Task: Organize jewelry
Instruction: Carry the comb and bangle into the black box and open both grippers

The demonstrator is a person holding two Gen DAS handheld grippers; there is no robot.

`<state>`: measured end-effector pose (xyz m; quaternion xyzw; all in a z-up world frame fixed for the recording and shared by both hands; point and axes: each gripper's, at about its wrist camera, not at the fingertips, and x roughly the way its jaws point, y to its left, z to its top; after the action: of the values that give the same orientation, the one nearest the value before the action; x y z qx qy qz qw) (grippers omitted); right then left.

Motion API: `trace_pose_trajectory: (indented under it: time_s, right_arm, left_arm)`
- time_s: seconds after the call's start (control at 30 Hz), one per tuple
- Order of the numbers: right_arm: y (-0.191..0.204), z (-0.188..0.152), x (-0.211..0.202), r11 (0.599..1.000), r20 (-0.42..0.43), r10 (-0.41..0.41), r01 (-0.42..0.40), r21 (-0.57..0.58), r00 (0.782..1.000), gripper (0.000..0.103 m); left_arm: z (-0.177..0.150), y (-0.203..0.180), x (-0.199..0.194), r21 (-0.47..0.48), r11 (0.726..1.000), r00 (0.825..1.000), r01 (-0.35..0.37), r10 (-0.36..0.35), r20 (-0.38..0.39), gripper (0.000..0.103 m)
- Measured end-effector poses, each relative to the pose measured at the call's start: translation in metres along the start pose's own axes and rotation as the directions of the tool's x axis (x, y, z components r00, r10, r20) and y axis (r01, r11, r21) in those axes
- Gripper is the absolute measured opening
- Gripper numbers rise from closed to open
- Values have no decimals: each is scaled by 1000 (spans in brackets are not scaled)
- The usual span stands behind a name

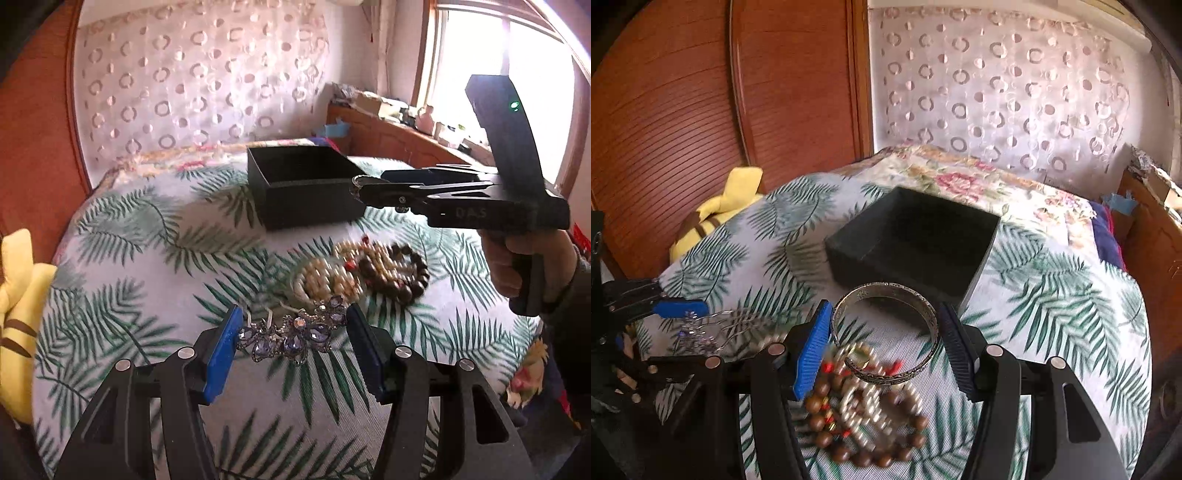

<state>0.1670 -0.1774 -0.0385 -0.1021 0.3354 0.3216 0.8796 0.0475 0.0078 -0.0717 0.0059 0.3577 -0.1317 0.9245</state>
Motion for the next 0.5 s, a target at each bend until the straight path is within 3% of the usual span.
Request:
trace_pose_trajectory:
  time_s: [0.27, 0.5]
  right_arm:
    - [-16, 27, 14, 1000, 26, -29, 29, 12, 999, 61]
    - [-17, 40, 40, 999, -9, -51, 50, -9, 999, 61]
  left_arm:
    - [9, 7, -14, -20, 1000, 999, 2, -1, 45, 55]
    - [24, 9, -24, -15, 1000, 996, -10, 12, 88, 55]
